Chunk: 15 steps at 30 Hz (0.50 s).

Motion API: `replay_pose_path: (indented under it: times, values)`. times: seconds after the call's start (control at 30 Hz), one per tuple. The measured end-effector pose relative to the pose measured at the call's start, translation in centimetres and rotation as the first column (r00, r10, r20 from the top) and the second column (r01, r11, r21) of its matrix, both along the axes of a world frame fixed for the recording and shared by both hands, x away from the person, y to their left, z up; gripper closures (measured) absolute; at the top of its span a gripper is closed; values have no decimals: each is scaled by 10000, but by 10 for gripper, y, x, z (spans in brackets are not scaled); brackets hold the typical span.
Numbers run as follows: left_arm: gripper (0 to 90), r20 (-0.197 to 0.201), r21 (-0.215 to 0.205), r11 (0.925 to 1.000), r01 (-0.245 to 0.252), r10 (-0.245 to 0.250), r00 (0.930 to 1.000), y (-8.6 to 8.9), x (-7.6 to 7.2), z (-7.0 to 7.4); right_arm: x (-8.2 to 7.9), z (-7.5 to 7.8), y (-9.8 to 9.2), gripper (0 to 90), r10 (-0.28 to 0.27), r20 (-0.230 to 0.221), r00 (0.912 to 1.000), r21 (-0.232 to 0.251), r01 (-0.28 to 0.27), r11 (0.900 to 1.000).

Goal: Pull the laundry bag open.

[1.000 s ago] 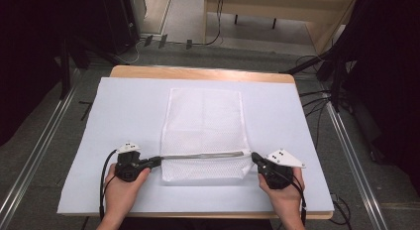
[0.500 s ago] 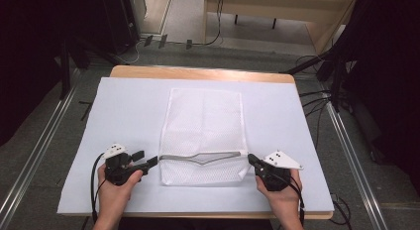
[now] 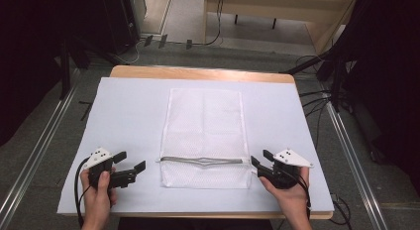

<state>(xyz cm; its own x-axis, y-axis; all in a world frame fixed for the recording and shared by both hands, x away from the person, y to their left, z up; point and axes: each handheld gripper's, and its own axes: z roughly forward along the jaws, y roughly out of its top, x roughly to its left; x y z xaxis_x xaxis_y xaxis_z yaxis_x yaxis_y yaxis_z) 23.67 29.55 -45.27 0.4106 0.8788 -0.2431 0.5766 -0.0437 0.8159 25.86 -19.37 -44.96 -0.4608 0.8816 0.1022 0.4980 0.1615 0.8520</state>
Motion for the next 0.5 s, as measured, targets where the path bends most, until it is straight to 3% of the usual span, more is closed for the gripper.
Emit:
replay_pose_path:
  times: [0.07, 0.1, 0.33, 0.5]
  values:
    - [130, 36, 134, 9999, -81, 81, 10000, 3, -1, 0, 0, 1, -3, 415, -27, -27, 10000, 65, 27, 10000]
    - [124, 88, 280, 9996, -12, 10, 10000, 6, -2, 0, 1, 1, -9, 368, -34, -17, 10000, 328, 35, 9995]
    - [96, 161, 444, 9990, -59, 52, 9999, 12, -1, -2, 1, 1, -28, 260, 27, -6, 10000, 657, -26, 9978]
    - [81, 265, 555, 9984, -127, 112, 9996, 18, -1, -1, -1, -1, -44, 210, -333, -121, 9994, 808, 342, 9961]
